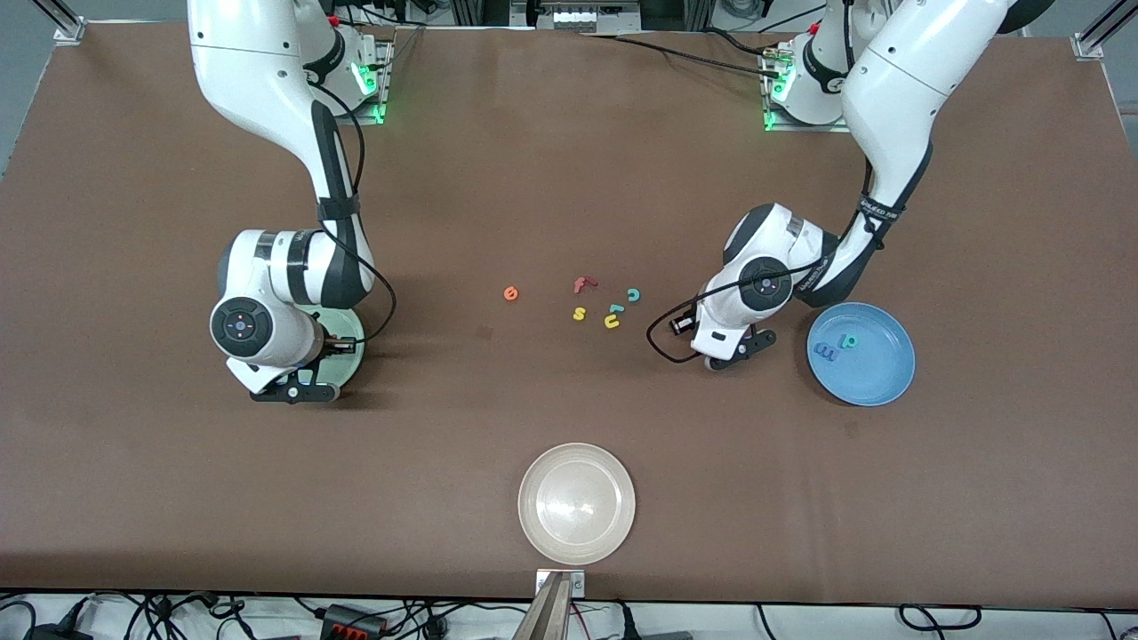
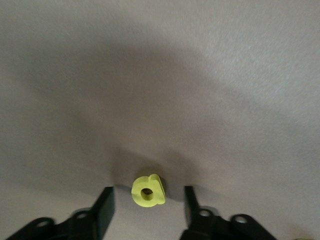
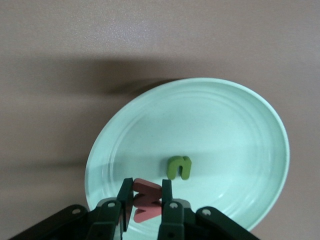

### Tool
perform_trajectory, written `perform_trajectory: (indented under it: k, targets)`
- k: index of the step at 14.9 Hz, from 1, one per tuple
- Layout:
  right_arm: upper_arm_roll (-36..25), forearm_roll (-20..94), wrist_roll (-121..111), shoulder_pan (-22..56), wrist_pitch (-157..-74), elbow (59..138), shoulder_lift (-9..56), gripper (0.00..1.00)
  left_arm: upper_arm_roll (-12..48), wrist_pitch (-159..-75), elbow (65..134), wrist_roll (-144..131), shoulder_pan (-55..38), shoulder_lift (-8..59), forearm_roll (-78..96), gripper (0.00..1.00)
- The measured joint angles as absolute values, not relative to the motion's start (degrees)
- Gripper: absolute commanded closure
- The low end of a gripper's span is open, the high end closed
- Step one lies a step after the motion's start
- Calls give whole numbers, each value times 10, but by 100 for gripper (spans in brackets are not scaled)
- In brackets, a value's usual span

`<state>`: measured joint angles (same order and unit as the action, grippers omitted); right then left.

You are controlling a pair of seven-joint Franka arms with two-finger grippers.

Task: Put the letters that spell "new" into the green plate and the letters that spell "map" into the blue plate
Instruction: 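Put the pink w on the green plate while the left gripper grasps a, then grasp the orange letter with the right gripper while the left gripper places a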

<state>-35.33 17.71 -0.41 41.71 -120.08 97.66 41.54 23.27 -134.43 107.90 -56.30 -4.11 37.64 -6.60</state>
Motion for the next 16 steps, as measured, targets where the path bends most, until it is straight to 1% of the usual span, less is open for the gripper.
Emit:
perform_trajectory:
  k: [1,2,3,4,5,8,10,11,14,16]
  targets:
    - [-352,178,-4,417,-1208,977,421,1,233,-1345,1079,-564,-43,378,-66,67]
    - [-351,181,-3,417,-1211,977,426,0,233,-1348,1079,-564,-45,379,-66,74]
    - [-351,189,-3,418,-1211,977,428,0,234,-1350,1077,-565,-45,378,-66,86]
    - [-350,197,-3,420,-1210,976,428,0,234,-1350,1077,-565,-46,378,-66,93]
    - [-350,202,-3,424,-1203,974,425,0,234,-1350,1077,-565,-46,378,-66,95]
    - [-350,205,-1,438,-1172,964,398,0,233,-1349,1076,-565,-46,378,-66,95]
    - [-350,206,22,463,-1161,963,376,0,231,-1338,1072,-560,-44,373,-72,95]
    - [-349,207,43,481,-1161,963,370,0,229,-1322,1068,-552,-41,368,-93,95]
    - [-346,226,102,545,-1171,963,370,0,226,-1230,1037,-498,-18,344,-140,95]
    - [-344,239,115,582,-1176,965,376,0,224,-1197,1022,-425,12,331,-145,94]
